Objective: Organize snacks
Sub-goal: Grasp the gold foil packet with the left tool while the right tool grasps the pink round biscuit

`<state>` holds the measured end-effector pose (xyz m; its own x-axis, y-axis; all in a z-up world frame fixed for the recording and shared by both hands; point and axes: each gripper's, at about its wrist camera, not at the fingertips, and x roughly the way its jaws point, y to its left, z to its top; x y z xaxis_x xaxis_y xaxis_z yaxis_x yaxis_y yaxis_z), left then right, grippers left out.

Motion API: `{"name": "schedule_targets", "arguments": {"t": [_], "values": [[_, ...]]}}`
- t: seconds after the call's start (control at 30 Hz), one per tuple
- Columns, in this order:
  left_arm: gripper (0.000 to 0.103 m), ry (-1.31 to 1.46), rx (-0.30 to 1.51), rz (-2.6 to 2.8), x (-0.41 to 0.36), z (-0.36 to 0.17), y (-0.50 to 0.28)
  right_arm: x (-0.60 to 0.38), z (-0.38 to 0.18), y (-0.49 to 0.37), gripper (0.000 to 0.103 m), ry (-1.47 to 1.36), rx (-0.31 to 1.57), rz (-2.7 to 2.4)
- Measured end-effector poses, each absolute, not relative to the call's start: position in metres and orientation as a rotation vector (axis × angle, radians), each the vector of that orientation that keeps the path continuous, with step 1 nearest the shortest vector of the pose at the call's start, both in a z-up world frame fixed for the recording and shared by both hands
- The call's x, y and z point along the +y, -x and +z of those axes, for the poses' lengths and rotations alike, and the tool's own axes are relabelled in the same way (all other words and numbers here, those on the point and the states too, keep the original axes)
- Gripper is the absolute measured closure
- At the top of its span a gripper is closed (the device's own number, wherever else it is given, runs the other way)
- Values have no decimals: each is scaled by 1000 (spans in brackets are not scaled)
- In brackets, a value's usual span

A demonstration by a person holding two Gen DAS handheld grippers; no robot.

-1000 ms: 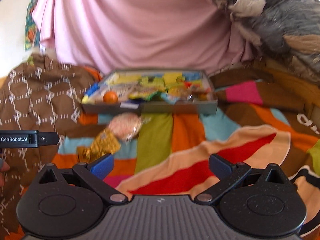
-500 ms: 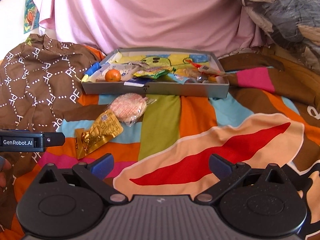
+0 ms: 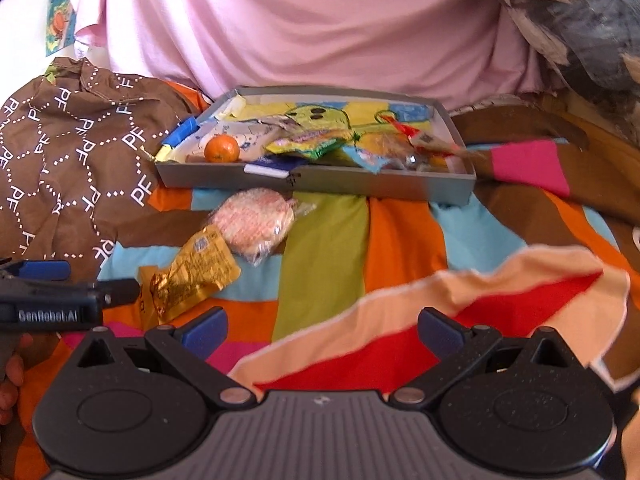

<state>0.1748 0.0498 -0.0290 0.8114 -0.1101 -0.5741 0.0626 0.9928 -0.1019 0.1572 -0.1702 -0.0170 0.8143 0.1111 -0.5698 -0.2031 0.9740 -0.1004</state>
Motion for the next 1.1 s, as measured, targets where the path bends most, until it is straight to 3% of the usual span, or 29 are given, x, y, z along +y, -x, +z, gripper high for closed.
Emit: {"name": "schedule_targets", "arguments": {"t": [0.27, 0.53, 0.73, 0.83, 0.97, 1.1], "values": [[1, -44, 604, -251, 30, -32, -182, -172, 4, -192, 0, 244, 586, 251], [4, -335, 520, -281, 0, -38, -191, -153, 4, -225, 0, 313, 611, 360], [5, -346, 535, -358, 1, -43, -203, -138, -5, -246, 0, 302, 623, 400], [10, -358, 549, -399, 0, -47, -206, -131, -11, -254, 0, 278, 625, 402], [29, -360, 593, -419, -1, -52, -213, -121, -18, -264, 0, 230, 630, 388], [35, -341, 607, -409, 2, -54, -217, -110, -25, -275, 0, 190, 635, 363]]}}
